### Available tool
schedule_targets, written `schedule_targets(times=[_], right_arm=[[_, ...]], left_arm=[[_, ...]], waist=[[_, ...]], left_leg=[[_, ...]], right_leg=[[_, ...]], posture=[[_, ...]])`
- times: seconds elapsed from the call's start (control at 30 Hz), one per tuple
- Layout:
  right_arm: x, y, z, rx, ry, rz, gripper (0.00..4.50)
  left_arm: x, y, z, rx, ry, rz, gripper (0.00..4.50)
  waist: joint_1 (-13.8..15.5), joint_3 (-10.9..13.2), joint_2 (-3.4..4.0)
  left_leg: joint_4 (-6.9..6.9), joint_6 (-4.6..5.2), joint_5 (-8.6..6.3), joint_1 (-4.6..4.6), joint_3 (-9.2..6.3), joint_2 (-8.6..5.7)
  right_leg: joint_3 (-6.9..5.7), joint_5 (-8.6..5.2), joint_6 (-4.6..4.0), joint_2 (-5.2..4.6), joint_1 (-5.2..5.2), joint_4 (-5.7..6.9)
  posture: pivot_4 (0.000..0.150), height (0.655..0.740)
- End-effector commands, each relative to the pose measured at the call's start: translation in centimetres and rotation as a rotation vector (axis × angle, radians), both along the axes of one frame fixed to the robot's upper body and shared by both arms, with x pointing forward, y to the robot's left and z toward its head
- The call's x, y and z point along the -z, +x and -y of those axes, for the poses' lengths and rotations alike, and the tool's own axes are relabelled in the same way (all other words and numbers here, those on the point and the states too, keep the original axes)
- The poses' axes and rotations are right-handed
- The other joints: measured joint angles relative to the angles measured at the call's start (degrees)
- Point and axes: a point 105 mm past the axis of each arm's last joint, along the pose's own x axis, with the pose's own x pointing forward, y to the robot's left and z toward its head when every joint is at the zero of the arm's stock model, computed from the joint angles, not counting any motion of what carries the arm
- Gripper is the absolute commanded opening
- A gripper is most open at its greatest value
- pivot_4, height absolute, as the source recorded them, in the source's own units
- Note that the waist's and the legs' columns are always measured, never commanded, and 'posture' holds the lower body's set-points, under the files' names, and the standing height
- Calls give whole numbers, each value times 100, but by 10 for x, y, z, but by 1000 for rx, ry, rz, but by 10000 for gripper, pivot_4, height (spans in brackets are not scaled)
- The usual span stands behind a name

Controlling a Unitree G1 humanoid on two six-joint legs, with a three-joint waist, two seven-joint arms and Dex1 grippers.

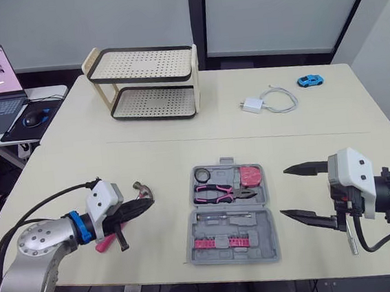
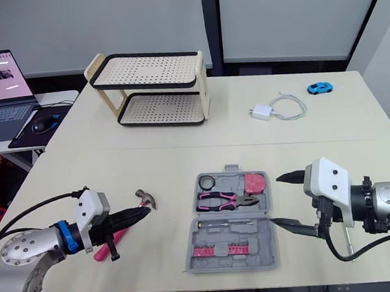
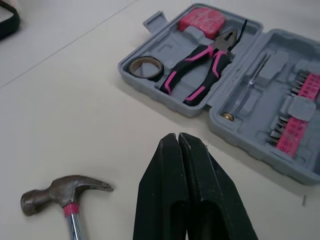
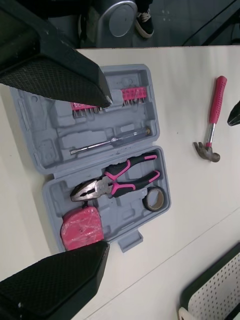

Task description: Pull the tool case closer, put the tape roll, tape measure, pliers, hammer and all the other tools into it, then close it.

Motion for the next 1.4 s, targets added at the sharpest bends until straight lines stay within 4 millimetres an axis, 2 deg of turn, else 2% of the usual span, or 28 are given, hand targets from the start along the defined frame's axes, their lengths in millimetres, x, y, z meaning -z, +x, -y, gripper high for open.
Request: schedule_targets(times=[0.03,0.13,0.23,0.37,0.47,0.63,0.67,0.77,0.9,1.1,1.2,1.3,1.4], right_arm=[[-8,-5,-7,-22,2,33,45000],[-11,-4,-12,-43,8,36,45000],[-15,-2,-23,-90,24,34,45000],[-17,0,-31,-132,26,17,45000],[-18,2,-33,-149,19,13,45000],[-17,6,-36,-158,19,15,45000],[-16,6,-36,-159,18,14,45000],[-13,5,-35,-161,12,8,45000],[-11,3,-33,-157,7,6,45000],[-9,1,-30,-155,1,7,45000],[-10,2,-31,-155,5,22,45000],[-11,3,-32,-156,14,34,45000],[-11,4,-32,-158,13,36,45000]], left_arm=[[-2,11,-37,-201,-55,-21,259],[2,13,-63,-337,-95,-52,259],[16,5,-93,-399,-37,-118,5695],[29,-5,-111,-396,40,-178,17458],[33,-6,-109,-383,27,-204,27418],[37,12,-74,-351,-26,-177,43424],[38,16,-69,-353,-22,-168,44616],[44,27,-55,-369,1,-141,44616],[52,39,-47,-414,19,-110,44616],[67,37,-46,-433,27,-142,44616],[75,34,-54,-459,44,-164,38608],[85,31,-56,-456,43,-197,30218],[92,31,-49,-425,36,-215,20382]], waist=[[-37,1,0],[-62,2,-1],[-60,4,0],[-56,7,2],[-11,7,2],[19,9,1],[18,9,1],[3,9,2],[-21,9,1],[-16,9,1],[-15,9,1],[-13,9,2],[-11,8,3]], left_leg=[[0,0,0,0,1,0],[-1,0,0,0,2,1],[-1,0,0,-1,1,0],[-6,0,0,1,0,1],[-8,0,0,-1,1,1],[-8,0,0,-7,0,0],[-8,0,0,-7,-1,0],[-9,0,0,-7,-3,0],[-10,0,0,-6,-1,0],[-10,0,0,-5,-2,0],[-9,0,0,-4,-1,0],[-9,0,0,-1,-2,0],[-9,0,0,0,-1,0]], right_leg=[[1,0,0,0,-1,0],[2,0,-1,0,-3,0],[0,0,-1,-1,-3,0],[0,-1,-3,-1,-6,0],[-1,-1,-4,-2,-7,-2],[-3,-1,-3,-7,-7,-6],[-5,-1,-3,-6,-7,-5],[-5,0,-4,-4,-9,-3],[-4,0,-3,-4,-9,-2],[-4,0,-3,-4,-9,0],[-3,0,-3,-4,-8,0],[-4,0,-3,-4,-7,0],[-3,0,-3,-4,-4,0]], posture=[[1500,7350],[1500,7350],[1500,7350],[1500,7350],[1500,7350],[1500,7350],[1500,7350],[1500,7350],[1500,7350],[1500,7350],[1500,7350],[1500,7350],[1500,7350]])
